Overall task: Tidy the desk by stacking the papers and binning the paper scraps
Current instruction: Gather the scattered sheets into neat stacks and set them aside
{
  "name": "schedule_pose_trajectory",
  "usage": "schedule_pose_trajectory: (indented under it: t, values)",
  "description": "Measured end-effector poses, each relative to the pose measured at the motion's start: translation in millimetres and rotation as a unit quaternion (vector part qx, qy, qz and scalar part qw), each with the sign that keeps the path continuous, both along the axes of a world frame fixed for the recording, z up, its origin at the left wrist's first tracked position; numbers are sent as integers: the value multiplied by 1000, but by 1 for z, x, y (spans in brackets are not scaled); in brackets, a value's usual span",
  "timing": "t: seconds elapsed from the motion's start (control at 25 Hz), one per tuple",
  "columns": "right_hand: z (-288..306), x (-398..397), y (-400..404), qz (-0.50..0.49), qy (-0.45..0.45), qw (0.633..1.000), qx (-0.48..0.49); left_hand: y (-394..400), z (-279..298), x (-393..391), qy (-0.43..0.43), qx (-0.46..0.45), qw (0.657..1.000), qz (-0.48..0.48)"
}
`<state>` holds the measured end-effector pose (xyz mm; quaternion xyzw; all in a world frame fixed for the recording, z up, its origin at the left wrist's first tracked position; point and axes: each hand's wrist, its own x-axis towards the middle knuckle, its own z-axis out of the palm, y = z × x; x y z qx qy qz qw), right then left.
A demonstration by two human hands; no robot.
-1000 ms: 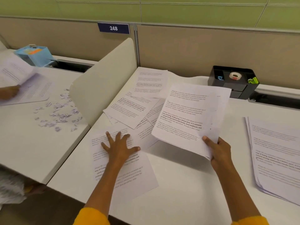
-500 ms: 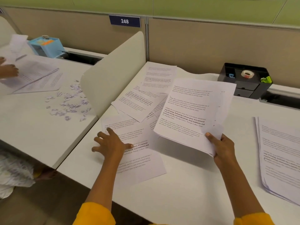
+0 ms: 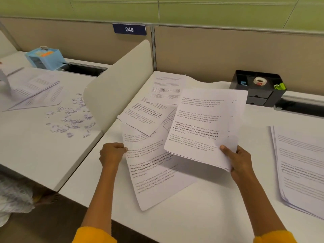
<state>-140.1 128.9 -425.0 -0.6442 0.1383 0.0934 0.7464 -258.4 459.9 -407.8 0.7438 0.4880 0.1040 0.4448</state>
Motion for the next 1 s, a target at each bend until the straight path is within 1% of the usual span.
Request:
schedule_pose_trajectory:
  t: [0.08,0.12,0.2,0.28,0.44,0.52,0.6,0.68,0.84,1.0]
  values:
    - [-2,1,-3,-19,-3,1000,2,3,12,2,-109,-92,990,10]
    - [-4,2,-5,-31,-6,999,6,5,18,5,-151,-114,982,12]
    - [-5,3,-8,-57,-13,998,14,8,34,11,-204,-111,972,17]
    - [-4,5,-10,-81,-23,996,23,10,51,17,-237,-82,968,13]
    - [-3,5,-9,-123,-38,991,22,-1,91,21,-309,-38,950,-38]
    - [-3,5,-6,-129,-58,990,9,-11,109,23,-350,-44,934,-56]
    - [-3,3,0,-112,-78,991,-3,-18,121,30,-383,-94,917,-57]
    - [-4,1,7,-82,-85,993,-7,-24,126,41,-391,-142,907,-60]
    - [-4,-5,24,-1,-72,997,2,-31,121,64,-370,-202,904,-73]
    - [-4,-7,30,49,-46,997,41,-36,109,79,-344,-226,909,-67]
